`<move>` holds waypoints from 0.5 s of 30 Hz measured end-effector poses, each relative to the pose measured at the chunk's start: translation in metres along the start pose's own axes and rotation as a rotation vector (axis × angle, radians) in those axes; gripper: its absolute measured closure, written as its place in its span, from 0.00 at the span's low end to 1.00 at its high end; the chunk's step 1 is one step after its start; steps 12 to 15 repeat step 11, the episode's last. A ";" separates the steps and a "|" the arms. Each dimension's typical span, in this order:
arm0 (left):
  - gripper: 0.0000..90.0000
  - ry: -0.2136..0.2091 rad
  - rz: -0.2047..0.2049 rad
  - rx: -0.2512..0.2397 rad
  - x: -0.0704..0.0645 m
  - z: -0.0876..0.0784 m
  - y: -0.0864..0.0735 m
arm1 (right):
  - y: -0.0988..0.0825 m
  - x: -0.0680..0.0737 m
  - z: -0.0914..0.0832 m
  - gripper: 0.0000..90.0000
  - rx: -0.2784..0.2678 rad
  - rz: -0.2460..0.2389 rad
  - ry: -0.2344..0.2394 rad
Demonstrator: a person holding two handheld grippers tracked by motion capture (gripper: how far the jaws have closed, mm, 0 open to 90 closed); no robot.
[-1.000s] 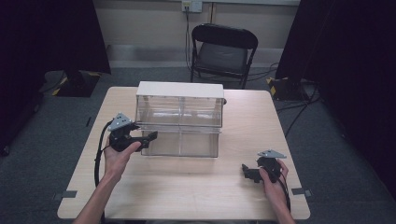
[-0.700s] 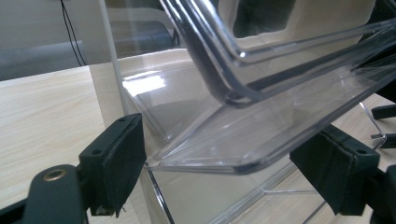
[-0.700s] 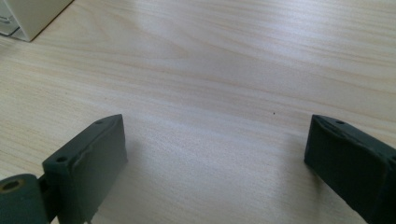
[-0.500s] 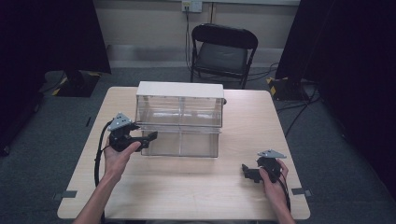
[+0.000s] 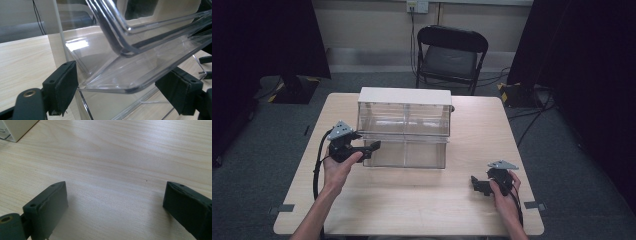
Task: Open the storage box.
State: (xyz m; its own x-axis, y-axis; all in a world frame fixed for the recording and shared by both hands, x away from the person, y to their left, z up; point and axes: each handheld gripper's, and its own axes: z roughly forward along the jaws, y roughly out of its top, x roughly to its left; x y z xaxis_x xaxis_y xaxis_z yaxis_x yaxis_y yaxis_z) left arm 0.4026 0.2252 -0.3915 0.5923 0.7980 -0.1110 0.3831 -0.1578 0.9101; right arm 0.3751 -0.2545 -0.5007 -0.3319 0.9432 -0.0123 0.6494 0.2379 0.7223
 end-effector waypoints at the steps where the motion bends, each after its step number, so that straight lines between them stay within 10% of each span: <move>1: 0.20 0.000 0.000 0.000 0.000 0.000 0.000 | 0.000 0.000 0.000 0.06 0.000 -0.001 0.000; 15: 0.20 0.003 -0.002 0.000 0.000 0.001 0.000 | 0.000 0.000 0.000 0.06 0.001 0.003 -0.003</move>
